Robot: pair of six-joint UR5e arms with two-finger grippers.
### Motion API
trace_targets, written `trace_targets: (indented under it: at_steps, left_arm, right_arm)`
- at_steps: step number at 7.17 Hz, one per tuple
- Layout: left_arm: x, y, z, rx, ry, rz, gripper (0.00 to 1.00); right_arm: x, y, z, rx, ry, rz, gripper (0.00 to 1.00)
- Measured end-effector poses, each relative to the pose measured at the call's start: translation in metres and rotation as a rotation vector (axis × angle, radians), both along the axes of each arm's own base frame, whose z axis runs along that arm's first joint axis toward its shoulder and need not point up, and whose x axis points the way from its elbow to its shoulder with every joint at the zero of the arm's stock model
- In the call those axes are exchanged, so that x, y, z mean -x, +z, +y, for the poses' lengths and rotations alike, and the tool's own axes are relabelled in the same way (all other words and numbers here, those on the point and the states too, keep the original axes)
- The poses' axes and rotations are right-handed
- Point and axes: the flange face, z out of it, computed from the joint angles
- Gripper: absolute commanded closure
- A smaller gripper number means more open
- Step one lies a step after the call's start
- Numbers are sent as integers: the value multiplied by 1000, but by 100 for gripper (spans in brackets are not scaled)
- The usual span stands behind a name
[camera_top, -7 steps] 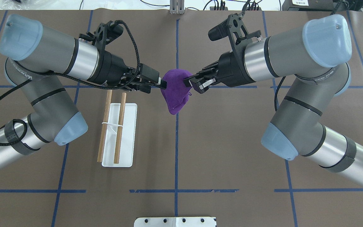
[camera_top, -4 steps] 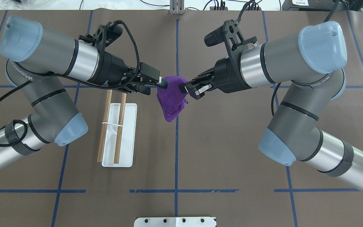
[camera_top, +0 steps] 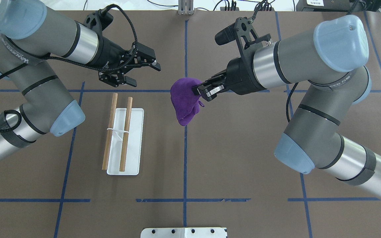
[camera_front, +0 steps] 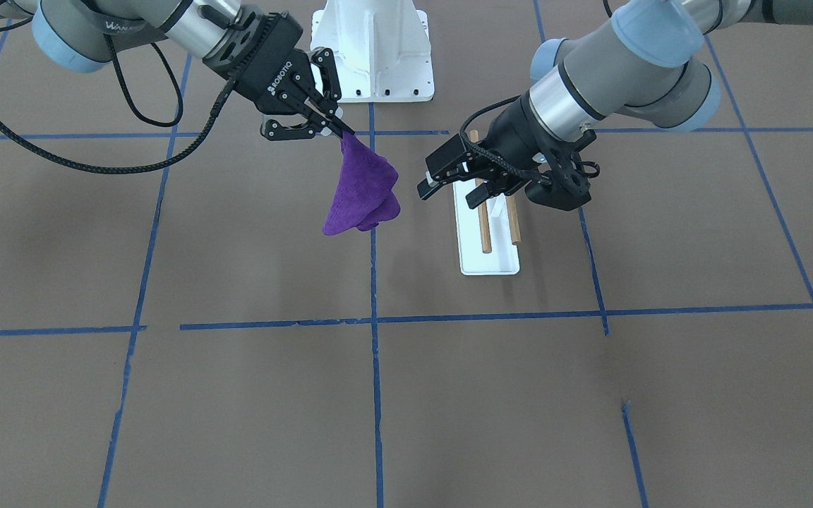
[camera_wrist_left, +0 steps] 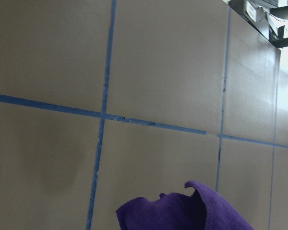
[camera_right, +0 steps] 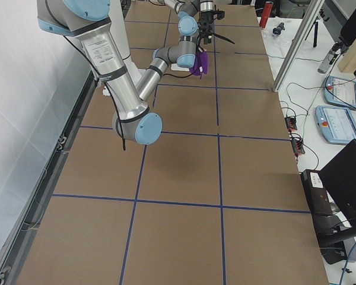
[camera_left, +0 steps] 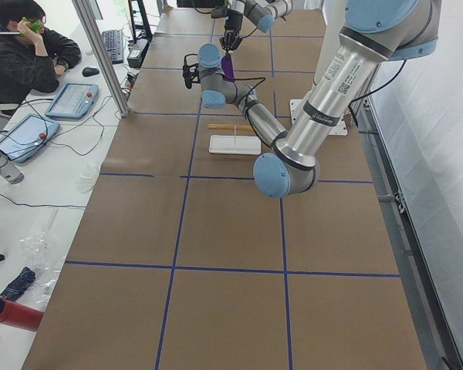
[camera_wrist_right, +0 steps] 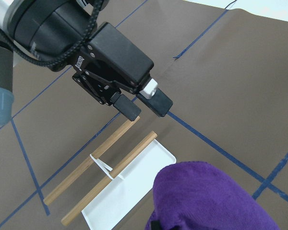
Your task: Hang towel on rack
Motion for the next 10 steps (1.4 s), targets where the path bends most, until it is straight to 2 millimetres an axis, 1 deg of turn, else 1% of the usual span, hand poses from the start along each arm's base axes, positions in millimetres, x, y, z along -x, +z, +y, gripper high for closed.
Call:
trace_targets:
  at_steps: [1,3,4,5,6,7,8,10]
  left_arm:
    - [-3,-6,-1,31,0,-8,3]
    - [-17,-18,9,78,15,9,10]
    - [-26,-20,16,96,29,13,21]
    - [-33,-23,22,110,39,18,41]
    - [-35,-26,25,117,44,22,74]
    - [-35,-28,27,115,47,26,79]
    - [-34,-30,29,107,51,30,100]
    - [-33,-33,32,98,57,36,100]
  right_arm:
    - [6,-5,3,-7,18,-4,100]
    - [20,-13,12,-20,45,-13,100]
    - [21,-16,14,-25,49,-18,100]
    - [22,-20,15,-29,51,-23,100]
    - [22,-21,15,-30,52,-26,100]
    - [22,-21,15,-31,54,-26,100]
    - [23,-21,15,-30,56,-25,100]
    - [23,-18,15,-29,57,-22,100]
